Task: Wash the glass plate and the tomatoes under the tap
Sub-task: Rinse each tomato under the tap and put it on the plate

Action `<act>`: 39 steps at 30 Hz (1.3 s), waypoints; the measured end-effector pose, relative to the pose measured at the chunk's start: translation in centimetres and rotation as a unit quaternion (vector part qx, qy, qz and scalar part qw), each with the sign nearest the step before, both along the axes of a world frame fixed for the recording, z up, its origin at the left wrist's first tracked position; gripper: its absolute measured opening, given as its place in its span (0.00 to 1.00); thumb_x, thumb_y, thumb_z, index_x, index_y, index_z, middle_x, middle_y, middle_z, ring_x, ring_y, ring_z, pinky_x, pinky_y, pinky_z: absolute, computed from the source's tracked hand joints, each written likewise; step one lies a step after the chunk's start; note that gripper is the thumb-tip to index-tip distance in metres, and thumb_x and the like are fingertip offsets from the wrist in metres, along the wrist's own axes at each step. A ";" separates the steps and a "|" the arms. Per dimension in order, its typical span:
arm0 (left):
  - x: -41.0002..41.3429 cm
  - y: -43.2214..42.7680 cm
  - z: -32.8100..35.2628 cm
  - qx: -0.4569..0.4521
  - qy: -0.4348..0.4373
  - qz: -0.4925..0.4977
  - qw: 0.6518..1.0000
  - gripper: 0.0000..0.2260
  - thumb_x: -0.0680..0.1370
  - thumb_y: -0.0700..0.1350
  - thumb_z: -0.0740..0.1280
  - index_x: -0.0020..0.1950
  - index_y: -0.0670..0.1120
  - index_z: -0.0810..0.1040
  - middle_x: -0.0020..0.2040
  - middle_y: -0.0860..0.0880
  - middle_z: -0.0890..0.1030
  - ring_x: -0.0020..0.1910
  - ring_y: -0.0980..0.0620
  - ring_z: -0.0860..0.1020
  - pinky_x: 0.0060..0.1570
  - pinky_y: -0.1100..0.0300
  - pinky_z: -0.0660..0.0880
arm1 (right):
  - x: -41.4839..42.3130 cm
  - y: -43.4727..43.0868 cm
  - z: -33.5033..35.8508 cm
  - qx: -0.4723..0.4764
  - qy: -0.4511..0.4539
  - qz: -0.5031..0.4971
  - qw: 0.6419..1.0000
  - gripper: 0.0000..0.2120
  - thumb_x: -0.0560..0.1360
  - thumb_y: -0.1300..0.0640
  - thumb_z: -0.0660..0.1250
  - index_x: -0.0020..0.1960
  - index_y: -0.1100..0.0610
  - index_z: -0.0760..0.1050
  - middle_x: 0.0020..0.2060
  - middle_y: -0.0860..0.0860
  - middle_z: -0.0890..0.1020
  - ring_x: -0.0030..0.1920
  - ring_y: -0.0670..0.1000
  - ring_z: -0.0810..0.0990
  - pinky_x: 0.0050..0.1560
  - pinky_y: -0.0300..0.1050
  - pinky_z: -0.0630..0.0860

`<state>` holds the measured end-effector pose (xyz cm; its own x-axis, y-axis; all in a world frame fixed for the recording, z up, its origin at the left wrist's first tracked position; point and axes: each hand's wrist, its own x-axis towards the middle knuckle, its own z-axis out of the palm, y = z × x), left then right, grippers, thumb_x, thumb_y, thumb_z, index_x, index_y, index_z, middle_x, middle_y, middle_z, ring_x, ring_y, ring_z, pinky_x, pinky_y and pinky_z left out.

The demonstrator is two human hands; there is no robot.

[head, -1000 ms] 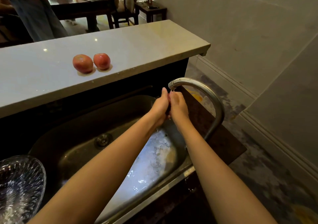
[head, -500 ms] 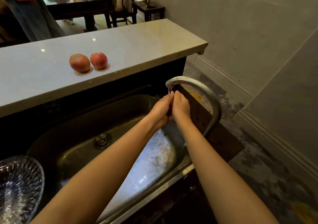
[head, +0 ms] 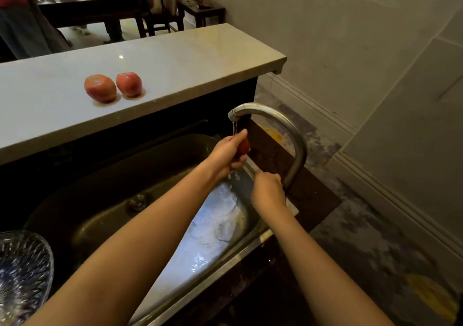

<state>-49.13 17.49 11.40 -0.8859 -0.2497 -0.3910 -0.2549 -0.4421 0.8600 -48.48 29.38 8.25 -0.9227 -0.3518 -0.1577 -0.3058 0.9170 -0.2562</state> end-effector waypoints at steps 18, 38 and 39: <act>6.9 -3.6 0.7 -0.339 -0.080 -0.058 0.936 0.18 0.75 0.51 0.68 0.60 0.44 0.70 0.45 0.44 0.77 0.35 0.52 0.78 0.30 0.63 0.78 | 2.8 -1.9 3.0 0.061 -0.004 0.074 0.995 0.14 0.78 0.58 0.58 0.62 0.59 0.72 0.61 0.59 0.76 0.64 0.62 0.69 0.61 0.55 0.68; 43.9 -17.0 -5.8 -0.471 -0.332 0.250 0.778 0.18 0.68 0.47 0.75 0.55 0.46 0.76 0.52 0.46 0.79 0.46 0.50 0.75 0.46 0.60 0.69 | 18.6 -22.9 0.5 -0.130 -0.158 0.395 0.896 0.21 0.78 0.53 0.60 0.69 0.58 0.64 0.64 0.57 0.74 0.63 0.57 0.73 0.58 0.49 0.71; 44.8 -17.1 -6.4 -0.468 -0.330 0.266 0.776 0.18 0.69 0.48 0.74 0.56 0.46 0.76 0.53 0.47 0.78 0.47 0.51 0.75 0.47 0.59 0.70 | 19.5 -23.8 0.6 -0.131 -0.156 0.405 0.891 0.21 0.78 0.53 0.60 0.69 0.58 0.65 0.64 0.57 0.74 0.63 0.56 0.73 0.58 0.49 0.71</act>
<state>-4.31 0.44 4.96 -0.2454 -0.9589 -0.1425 -0.7716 0.1042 0.6275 -29.00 5.55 8.82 -0.2746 -0.9450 -0.1775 -0.7163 0.3242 -0.6179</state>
